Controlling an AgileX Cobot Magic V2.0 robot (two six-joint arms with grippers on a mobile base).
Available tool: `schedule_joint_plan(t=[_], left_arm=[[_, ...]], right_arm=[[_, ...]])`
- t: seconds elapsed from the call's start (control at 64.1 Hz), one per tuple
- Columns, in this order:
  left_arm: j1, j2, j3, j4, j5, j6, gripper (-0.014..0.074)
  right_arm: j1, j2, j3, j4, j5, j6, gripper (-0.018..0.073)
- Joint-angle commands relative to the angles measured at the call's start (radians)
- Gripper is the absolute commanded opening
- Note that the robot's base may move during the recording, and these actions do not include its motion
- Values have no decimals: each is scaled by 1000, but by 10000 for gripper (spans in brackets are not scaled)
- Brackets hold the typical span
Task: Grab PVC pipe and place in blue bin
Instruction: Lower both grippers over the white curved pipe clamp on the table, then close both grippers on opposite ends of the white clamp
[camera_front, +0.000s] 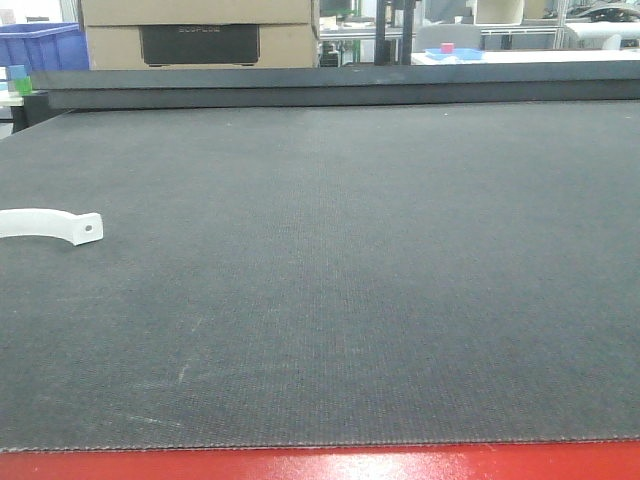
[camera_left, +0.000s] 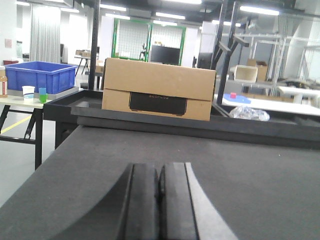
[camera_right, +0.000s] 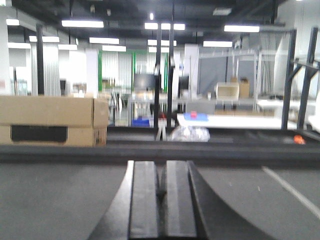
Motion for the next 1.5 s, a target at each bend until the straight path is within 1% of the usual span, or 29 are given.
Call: schedule_joint_plan(t=[0.0,0.125,0.296,0.406,0.515,0.64,0.702,0.796,0.967,1.139,1.186,1.232,1.373,1.435,1.482], left_arm=[[-5,92,-97,0,89,-6,-111],[-5,256,-216,14,170,-6,-111],[-5,498,-346,51,262,0,-111],[-5,629,-394,51,320,0,-111],[-5,754,-415,51,320,0,-111],[-5,862,-415,51,294,0,-111],[-5,903,-415,51,294,0,-111],[-5,949,-415,51,294,0,-111],[-5,980,-415,38,296,0,-111],[-5,980,-415,0,298,0,-111],[-5,980,-415,0,303,0,-111],[-5,980,-415,0,308,0,-111],[-5,980,-415,0,321,0,-111],[-5,980,-415,0,321,0,-111],[-5,980,-415,0,321,0,-111]], right_arm=[[-5,95,-72,-5,95,-4,-168],[-5,215,-129,-7,160,-4,-168],[-5,370,-147,-11,192,-4,-168],[-5,483,-167,-11,299,-4,-168],[-5,619,-192,-6,436,-4,-168],[-5,745,-200,-4,539,-4,-168],[-5,809,-200,-4,549,-4,-168],[-5,893,-200,-4,513,-4,-168],[-5,1018,-207,5,505,-4,-168],[-5,1156,-299,7,546,-4,-168],[-5,1193,-336,9,565,-4,-150],[-5,1237,-365,9,585,-4,-110],[-5,1344,-432,9,640,-4,125],[-5,1382,-435,9,640,-4,200],[-5,1410,-435,9,640,-4,220]])
